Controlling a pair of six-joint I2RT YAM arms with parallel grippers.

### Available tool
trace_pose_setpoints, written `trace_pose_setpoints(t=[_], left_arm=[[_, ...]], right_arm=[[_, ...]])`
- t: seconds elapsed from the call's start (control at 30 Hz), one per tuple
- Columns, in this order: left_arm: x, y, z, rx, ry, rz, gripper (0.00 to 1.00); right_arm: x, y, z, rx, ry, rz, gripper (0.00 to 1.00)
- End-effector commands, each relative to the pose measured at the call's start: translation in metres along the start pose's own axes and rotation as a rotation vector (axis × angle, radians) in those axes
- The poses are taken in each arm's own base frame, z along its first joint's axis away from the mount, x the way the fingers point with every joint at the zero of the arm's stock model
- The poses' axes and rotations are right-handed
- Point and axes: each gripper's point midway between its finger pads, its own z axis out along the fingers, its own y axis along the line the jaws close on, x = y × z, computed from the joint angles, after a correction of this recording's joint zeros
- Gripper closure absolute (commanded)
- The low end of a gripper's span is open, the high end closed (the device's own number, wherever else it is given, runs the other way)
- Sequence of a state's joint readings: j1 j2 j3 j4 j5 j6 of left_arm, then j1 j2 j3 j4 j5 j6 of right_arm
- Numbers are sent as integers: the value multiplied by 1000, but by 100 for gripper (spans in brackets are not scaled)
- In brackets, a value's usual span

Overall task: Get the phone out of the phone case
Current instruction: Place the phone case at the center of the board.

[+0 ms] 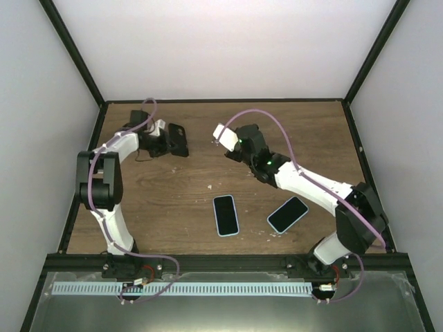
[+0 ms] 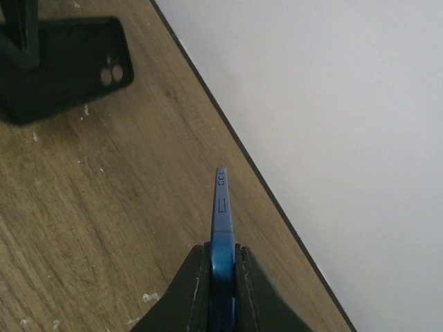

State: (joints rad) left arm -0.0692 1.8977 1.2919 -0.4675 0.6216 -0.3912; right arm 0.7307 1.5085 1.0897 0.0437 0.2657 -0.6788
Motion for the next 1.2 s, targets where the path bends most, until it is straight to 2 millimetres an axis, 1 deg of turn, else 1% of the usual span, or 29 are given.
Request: trace_pose_setpoints(t=[0.0, 0.13, 0.3, 0.47, 0.5, 0.67, 0.73, 0.87, 0.93, 0.97, 1.0, 1.03, 1.17], left_arm=[[-9, 26, -12, -16, 39, 76, 100], [-8, 41, -11, 37, 108, 71, 100], [-7, 46, -3, 74, 164, 77, 100], [-13, 61, 8, 29, 172, 67, 100], [-13, 64, 11, 20, 174, 60, 97], [-11, 75, 13, -27, 181, 18, 81], [-12, 78, 10, -48, 171, 8, 75], [-18, 74, -2, -66, 130, 2, 55], [-21, 73, -10, -79, 106, 1, 39], [-22, 72, -15, -82, 95, -4, 36], [-25, 70, -20, -81, 82, -6, 15], [-26, 69, -25, -78, 70, -12, 11], [-33, 50, -53, -9, 10, -43, 8]], right_arm=[[-35, -17, 2, 29, -89, 42, 99], [-42, -7, 7, 10, -96, 34, 99], [-49, 3, 11, -6, -100, 23, 99], [-56, 10, 12, -15, -108, 13, 99], [-56, 13, 13, -21, -108, 8, 99], [-68, 18, 14, -18, -126, -18, 99], [-74, 18, 14, -11, -137, -24, 99], [-87, 17, 15, 7, -157, -28, 99], [-92, 18, 15, 10, -166, -29, 99], [-94, 17, 15, 16, -171, -32, 99], [-96, 17, 15, 23, -174, -36, 99], [-98, 15, 15, 37, -179, -40, 99], [-107, 10, 14, 117, -202, -83, 99]])
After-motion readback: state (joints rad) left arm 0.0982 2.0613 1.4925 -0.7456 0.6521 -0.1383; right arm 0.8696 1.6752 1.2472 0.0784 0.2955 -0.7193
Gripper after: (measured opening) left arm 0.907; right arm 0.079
